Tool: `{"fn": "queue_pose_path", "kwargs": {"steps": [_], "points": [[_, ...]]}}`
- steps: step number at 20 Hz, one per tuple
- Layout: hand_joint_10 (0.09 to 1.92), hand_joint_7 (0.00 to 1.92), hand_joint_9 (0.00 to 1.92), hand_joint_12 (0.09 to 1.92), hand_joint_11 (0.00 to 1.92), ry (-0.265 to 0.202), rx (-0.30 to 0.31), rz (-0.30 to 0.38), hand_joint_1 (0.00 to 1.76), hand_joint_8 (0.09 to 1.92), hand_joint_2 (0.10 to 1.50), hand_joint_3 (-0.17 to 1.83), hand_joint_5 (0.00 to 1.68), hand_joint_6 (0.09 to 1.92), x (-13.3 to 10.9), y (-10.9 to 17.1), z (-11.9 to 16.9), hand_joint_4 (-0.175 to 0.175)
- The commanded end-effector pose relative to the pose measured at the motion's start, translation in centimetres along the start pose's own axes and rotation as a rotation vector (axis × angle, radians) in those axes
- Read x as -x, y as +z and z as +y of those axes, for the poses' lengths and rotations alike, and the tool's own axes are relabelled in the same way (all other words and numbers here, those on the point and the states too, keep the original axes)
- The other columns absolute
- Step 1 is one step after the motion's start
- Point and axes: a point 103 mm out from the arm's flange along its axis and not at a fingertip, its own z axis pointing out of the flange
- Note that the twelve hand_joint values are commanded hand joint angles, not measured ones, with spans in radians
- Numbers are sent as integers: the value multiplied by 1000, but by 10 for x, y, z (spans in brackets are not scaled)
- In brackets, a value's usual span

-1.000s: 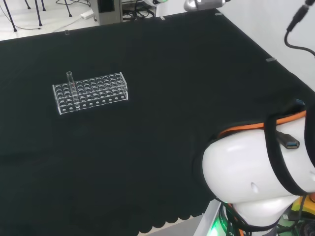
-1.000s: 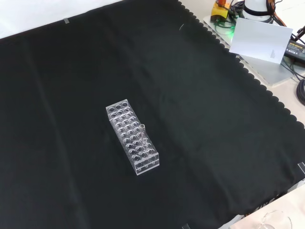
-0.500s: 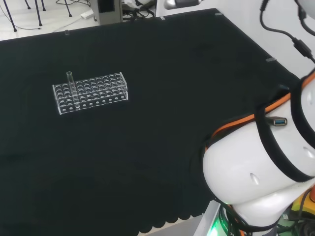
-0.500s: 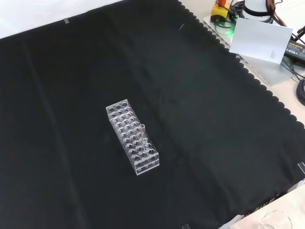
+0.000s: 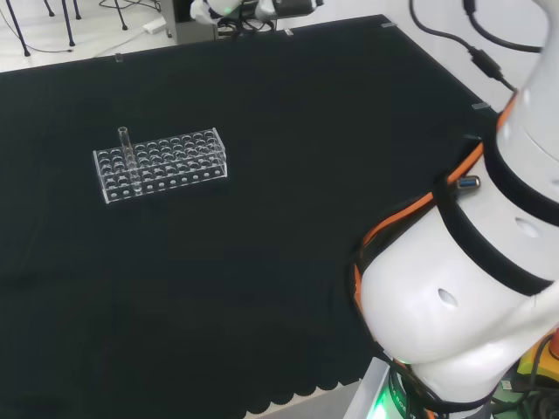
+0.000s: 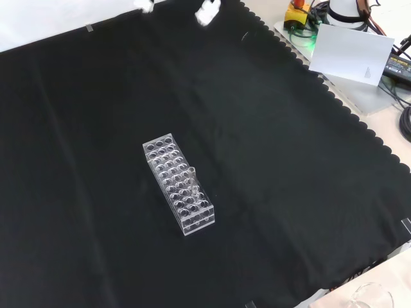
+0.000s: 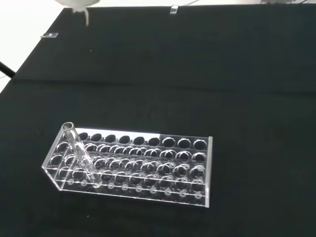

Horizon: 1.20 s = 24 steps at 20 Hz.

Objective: Pick up the test tube.

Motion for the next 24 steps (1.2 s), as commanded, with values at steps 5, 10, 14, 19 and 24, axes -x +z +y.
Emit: {"fn": "queue_pose_path", "kwargs": {"steps": [5,10,14,19,24], "points": [[931,180,117,1438,0,-91,-133,6,770,772,741,526,189,87,-37,41,73,-37],[930,183,120,1440,0,-116,-195,-3,777,773,742,530,190,87,-48,67,94,-37],[929,185,122,1440,0,-132,-229,-1,781,773,742,532,190,87,-57,82,108,-37],[928,187,124,1441,0,-147,-280,-4,785,773,741,536,192,87,-67,104,124,-36],[929,199,134,1442,0,-164,-322,-5,795,777,740,543,203,87,-76,128,138,-38]]}}
